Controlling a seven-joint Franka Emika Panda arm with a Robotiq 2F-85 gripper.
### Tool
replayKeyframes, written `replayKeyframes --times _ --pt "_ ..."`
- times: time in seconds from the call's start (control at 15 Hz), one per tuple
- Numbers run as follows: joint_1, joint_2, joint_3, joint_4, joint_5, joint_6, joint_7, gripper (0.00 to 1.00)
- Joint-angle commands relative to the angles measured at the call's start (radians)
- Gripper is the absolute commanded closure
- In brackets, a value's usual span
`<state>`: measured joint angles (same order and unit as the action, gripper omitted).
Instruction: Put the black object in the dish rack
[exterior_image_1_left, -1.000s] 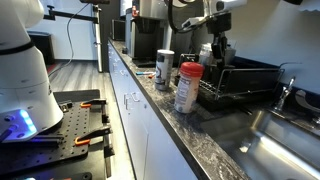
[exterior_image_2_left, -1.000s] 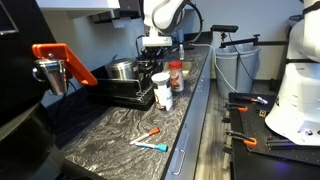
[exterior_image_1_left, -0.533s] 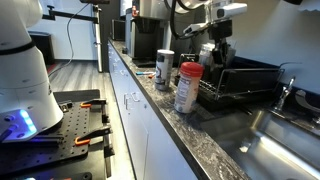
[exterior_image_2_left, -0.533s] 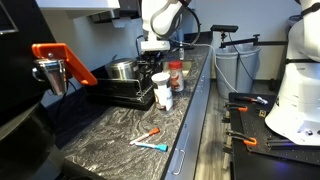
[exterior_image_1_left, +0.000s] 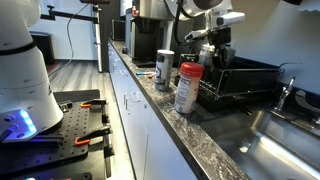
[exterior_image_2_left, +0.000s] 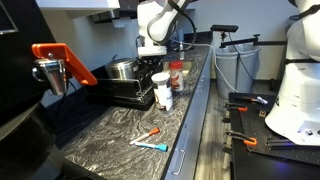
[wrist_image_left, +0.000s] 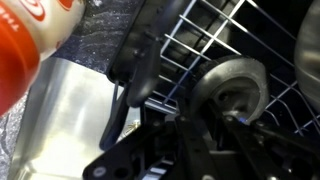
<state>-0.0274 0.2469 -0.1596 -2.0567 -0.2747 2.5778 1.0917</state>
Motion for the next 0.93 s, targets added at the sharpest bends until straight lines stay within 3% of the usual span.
replayKeyframes --times 0.0,0.27,0.33,0.47,0.87 --pt "0.026 0.016 -0.034 0.019 -0.027 0.011 0.04 0.94" --pt "0.028 0.018 -0.049 0.015 -0.022 0.008 0.037 0.94" --pt "0.027 0.018 -0.052 0.014 -0.02 0.008 0.035 0.67" --pt "0.027 0.017 -0.055 0.015 -0.018 0.007 0.034 0.45" --pt "0.021 -0.02 -0.059 0.011 -0.007 0.026 0.035 0.01"
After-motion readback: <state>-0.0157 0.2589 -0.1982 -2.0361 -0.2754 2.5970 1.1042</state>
